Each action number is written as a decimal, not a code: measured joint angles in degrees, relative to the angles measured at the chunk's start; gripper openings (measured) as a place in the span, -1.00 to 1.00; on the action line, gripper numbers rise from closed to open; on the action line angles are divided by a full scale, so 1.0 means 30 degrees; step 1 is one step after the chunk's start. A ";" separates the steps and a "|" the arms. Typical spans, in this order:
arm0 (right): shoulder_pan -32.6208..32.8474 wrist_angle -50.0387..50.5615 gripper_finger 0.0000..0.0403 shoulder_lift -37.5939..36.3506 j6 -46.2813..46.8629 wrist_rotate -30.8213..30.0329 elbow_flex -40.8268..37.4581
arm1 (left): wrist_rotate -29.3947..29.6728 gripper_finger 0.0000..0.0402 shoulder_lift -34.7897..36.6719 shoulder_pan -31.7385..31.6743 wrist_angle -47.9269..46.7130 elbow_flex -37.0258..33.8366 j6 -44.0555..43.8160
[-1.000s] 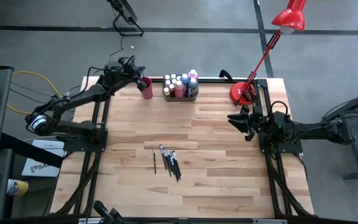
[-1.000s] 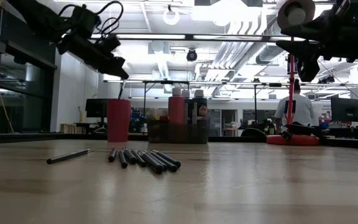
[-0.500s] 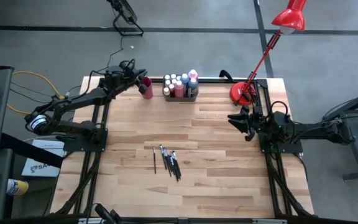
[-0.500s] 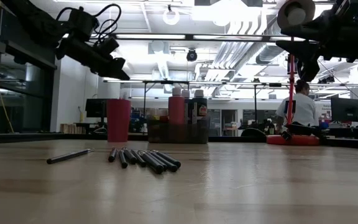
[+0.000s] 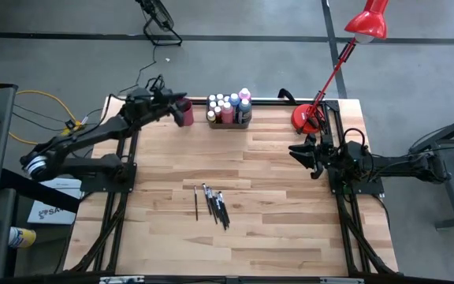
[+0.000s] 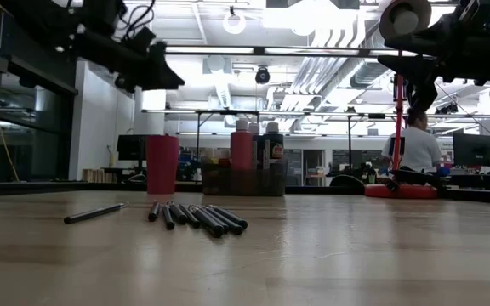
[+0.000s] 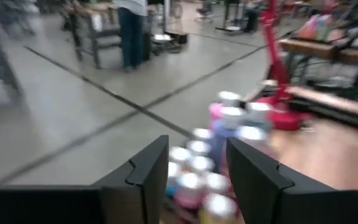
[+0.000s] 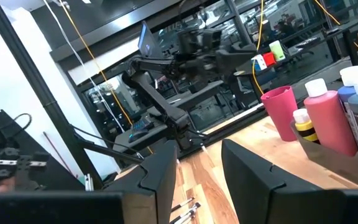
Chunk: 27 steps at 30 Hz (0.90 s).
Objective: Pick & Place Paint Supplies
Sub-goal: Put the black paint brush into the pink cup
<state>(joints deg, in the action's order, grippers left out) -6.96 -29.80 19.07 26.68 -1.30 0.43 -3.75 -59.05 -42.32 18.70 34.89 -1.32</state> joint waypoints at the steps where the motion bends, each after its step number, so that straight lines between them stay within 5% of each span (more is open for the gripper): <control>1: 0.0000 -0.0002 -0.39 0.0000 0.0000 0.0003 0.0000 | 0.0302 -0.24 0.0564 0.0434 -0.0797 0.0007 -0.0565; 8: 0.0000 0.0005 -0.39 0.0001 0.0000 -0.0015 0.0000 | 0.4748 -0.35 0.3600 0.5062 -0.6882 0.0007 -0.4393; 15: 0.0000 0.0005 -0.39 0.0000 0.0000 -0.0015 -0.0007 | 0.8821 -0.45 0.4015 1.0441 -1.0204 0.0007 -0.8409; 27: 0.0000 0.0012 -0.39 0.0007 0.0000 -0.0015 -0.0007 | 0.8744 -0.46 0.1331 1.6083 -1.2292 0.0469 -1.3710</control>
<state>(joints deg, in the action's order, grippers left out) -6.96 -29.76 19.09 26.68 -1.34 0.40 22.48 -55.05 5.93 -18.18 36.30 -42.45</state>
